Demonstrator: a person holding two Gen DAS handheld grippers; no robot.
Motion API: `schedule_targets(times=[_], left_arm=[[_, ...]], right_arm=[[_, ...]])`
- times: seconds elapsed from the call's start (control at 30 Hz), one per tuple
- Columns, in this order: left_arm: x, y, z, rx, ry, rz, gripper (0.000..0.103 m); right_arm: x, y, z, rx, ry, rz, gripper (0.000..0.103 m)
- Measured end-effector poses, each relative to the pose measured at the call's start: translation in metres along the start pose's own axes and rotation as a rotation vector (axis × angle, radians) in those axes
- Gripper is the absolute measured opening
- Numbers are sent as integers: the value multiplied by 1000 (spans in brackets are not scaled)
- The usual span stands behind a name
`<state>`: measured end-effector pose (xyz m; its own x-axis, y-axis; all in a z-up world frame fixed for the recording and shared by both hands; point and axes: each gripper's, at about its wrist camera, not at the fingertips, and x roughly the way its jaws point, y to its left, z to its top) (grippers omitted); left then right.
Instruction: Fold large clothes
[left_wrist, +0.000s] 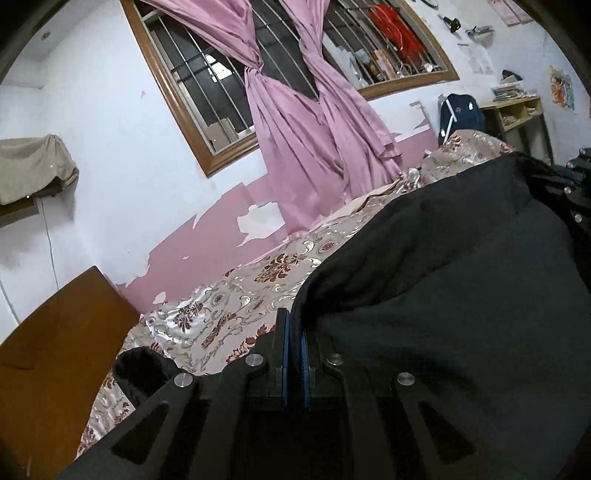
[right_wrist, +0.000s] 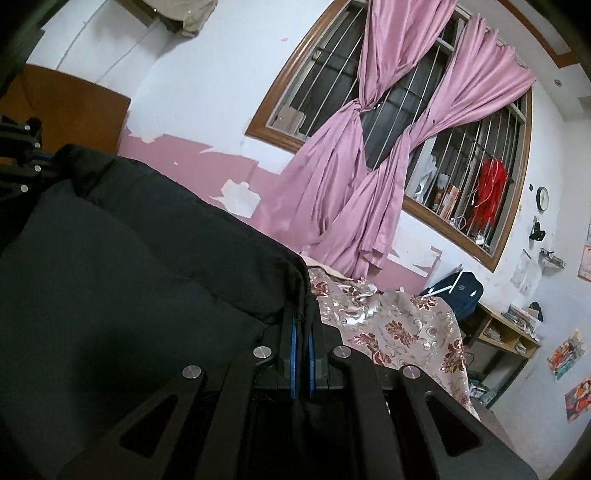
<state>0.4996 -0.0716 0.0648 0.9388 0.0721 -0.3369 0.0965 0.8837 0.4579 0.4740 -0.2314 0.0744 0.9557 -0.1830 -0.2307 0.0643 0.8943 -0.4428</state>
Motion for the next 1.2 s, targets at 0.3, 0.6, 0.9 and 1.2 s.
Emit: schedule_targets(times=[0.3,0.6,0.9,1.2], left_arm=[[63,-18,-3,-17,60,9,5],[95,-18,-16,-68,131,-90,8],[66,3,-15,-156,1,-119,90],[34,24,-26,-312,-7,-235,96]], right_arm=[[63,21,-1,-48,64,-28,4],[97,27,-15,-53,105,2,5],[90,23,-15,-51,62,29,50],[60,-3,-13,51,36,108,72]])
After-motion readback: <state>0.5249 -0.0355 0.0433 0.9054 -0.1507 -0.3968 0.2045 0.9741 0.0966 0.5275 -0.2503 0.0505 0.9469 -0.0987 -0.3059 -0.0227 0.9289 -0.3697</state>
